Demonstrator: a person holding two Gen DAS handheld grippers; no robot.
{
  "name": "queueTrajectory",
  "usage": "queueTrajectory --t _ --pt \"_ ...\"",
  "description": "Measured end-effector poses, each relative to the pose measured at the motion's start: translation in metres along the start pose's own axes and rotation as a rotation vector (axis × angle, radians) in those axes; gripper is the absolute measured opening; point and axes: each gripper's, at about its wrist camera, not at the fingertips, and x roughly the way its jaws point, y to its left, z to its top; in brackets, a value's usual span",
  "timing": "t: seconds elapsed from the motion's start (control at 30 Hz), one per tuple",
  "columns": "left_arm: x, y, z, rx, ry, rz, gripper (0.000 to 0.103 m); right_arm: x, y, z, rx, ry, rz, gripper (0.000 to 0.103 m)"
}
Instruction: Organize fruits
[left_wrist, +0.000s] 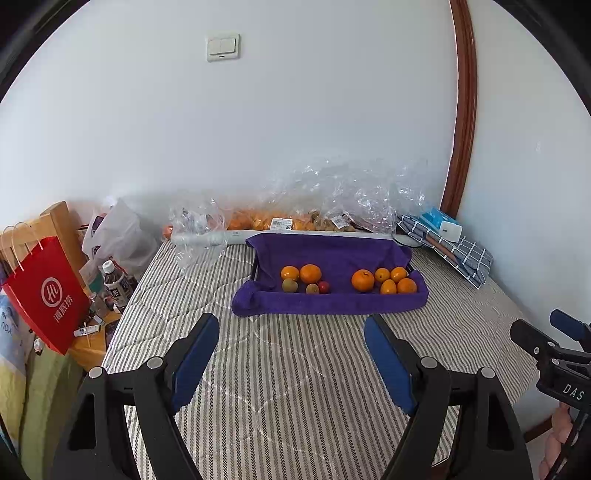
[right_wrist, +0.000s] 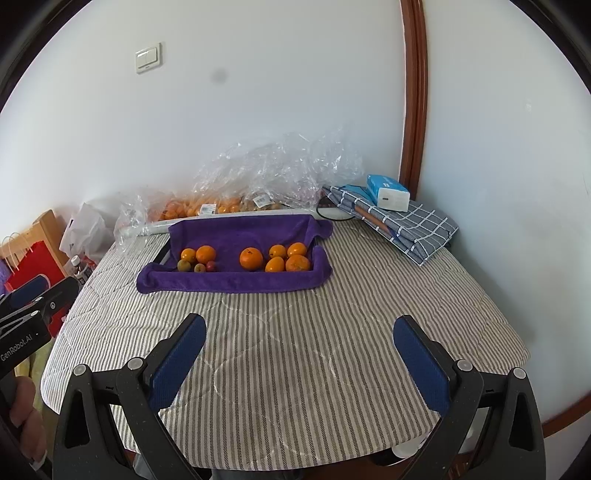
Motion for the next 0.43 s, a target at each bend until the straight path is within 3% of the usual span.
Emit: queueTrajectory --t 0.43 --pt "0.0006 0.0018 0.0013 0.004 -0.002 0.007 0.080 0.0008 -0.0005 0.0001 0.001 0.003 0.005 0.100"
